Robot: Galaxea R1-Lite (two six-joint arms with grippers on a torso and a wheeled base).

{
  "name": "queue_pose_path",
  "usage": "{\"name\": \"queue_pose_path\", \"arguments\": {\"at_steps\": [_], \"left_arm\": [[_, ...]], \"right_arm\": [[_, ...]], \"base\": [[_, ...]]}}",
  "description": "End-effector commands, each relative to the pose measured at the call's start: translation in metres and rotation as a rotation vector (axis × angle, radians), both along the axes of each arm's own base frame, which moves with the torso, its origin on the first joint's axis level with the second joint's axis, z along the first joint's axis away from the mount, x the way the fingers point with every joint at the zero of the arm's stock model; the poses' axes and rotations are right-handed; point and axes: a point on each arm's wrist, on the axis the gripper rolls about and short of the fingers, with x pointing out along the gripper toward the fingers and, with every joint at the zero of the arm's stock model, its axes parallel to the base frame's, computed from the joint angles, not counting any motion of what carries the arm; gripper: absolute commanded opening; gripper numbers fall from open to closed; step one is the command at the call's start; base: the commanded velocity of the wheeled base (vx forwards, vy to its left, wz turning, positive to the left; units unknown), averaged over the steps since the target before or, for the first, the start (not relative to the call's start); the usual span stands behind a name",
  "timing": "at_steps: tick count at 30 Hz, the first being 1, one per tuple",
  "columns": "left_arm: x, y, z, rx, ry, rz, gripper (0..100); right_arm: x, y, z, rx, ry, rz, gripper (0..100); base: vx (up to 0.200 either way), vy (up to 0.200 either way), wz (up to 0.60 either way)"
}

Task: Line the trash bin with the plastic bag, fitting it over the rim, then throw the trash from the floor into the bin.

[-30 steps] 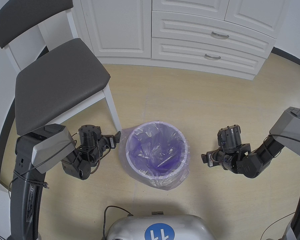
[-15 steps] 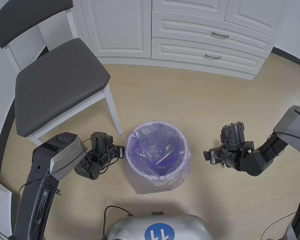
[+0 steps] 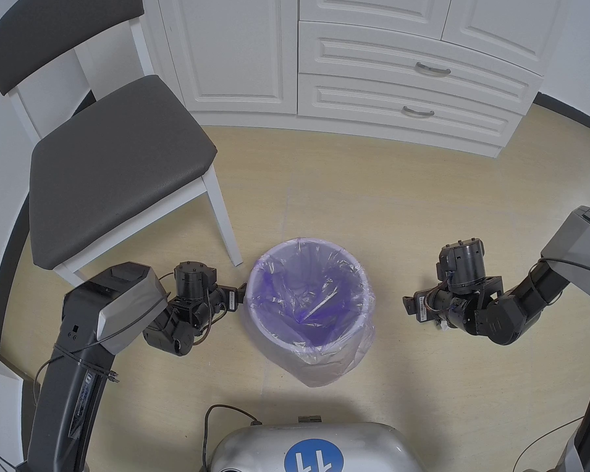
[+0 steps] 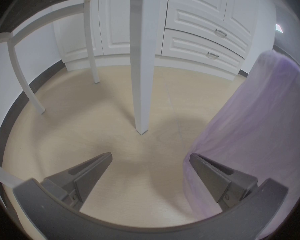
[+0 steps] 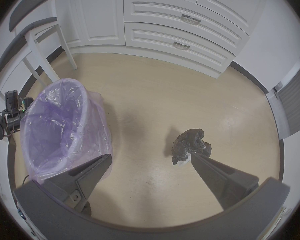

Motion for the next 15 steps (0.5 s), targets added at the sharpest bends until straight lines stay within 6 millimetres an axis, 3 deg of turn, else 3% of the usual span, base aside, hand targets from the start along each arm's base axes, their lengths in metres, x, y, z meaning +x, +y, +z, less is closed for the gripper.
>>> {"name": "queue_pose_path", "arguments": {"at_steps": [1,2,3,15], "left_arm": [[-0.008,0.009,0.028,-0.021,-0.052,0.019,100],[-0.008,0.009,0.028,-0.021,-0.052,0.019,100],[-0.023,0.012,0.043,-0.027,-0.071,0.013,100],[-0.086,0.021,0.085,-0.012,-0.065,-0.001,100]], "right_arm": [[-0.002,-0.001,0.002,-0.011,0.0,0.007,100],[-0.002,-0.001,0.002,-0.011,0.0,0.007,100],[-0.005,-0.001,0.003,-0.015,0.0,0.011,100],[-0.02,-0.007,0.02,-0.039,-0.024,0.03,100]], "base": [[0.0,0.0,0.0],[0.0,0.0,0.0],[0.0,0.0,0.0],[0.0,0.0,0.0]]}}
